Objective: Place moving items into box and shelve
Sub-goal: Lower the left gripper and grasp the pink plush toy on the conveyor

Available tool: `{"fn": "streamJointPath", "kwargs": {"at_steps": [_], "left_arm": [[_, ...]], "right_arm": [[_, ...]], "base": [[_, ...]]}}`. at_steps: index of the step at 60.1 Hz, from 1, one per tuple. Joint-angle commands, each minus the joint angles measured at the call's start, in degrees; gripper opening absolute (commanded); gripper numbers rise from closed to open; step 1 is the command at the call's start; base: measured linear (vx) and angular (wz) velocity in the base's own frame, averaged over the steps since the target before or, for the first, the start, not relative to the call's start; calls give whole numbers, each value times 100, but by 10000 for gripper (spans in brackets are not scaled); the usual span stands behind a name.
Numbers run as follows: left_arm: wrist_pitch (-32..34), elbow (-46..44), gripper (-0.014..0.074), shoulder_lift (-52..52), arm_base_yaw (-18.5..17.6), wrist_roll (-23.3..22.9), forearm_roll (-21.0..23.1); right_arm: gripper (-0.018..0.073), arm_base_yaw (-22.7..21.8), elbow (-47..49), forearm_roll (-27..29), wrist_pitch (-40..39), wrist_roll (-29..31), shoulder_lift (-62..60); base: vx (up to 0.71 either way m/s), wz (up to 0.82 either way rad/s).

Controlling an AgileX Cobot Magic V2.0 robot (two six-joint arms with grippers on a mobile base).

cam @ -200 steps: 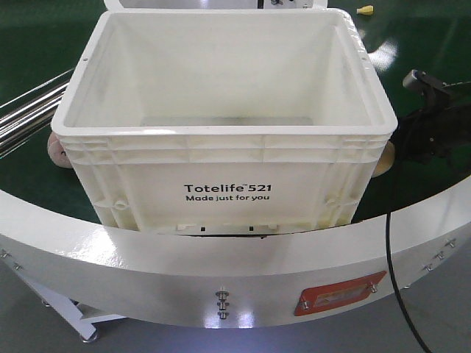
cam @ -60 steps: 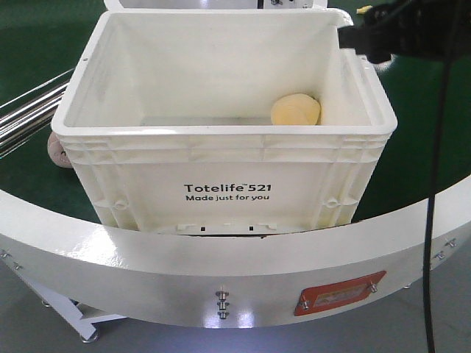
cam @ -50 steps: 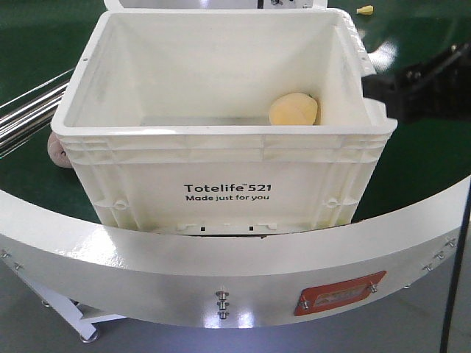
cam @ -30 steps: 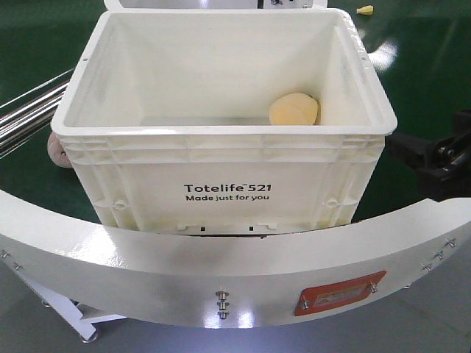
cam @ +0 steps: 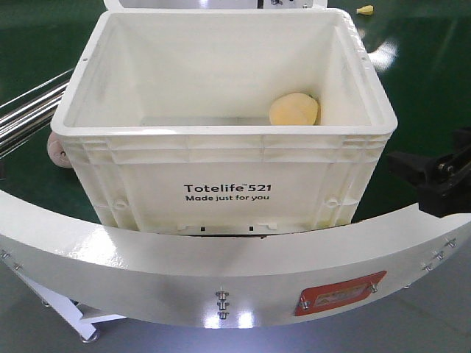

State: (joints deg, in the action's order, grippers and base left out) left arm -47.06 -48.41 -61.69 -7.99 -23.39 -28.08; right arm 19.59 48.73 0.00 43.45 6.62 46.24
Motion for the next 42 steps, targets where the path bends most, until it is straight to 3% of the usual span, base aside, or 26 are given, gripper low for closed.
{"fn": "streamJointPath", "kwargs": {"at_steps": [1,8,18,21,28,34,42], "left_arm": [[-16,-612,591,-529,121,393,29],[-34,-1055,587,-1160,449,958,544],[223,-1524,587,-1787,966,2215,2087],[284,-1621,587,-1930,1060,2714,2569],[487,-1805,587,-2245,1169,3381,3505],[659,-1961,587,-2496,1175,3633,3884],[1072,-2075,587,-2831,1175,3660,3980]], "right_arm": [[574,-6,164,0,-370,31,-42],[574,-6,164,0,-370,31,-42],[574,-6,164,0,-370,31,-42],[574,-6,164,0,-370,31,-42],[574,-6,164,0,-370,31,-42],[574,-6,164,0,-370,31,-42],[574,-6,164,0,-370,31,-42]], "base": [[0,0],[0,0],[0,0],[0,0],[0,0],[0,0],[0,0]]}}
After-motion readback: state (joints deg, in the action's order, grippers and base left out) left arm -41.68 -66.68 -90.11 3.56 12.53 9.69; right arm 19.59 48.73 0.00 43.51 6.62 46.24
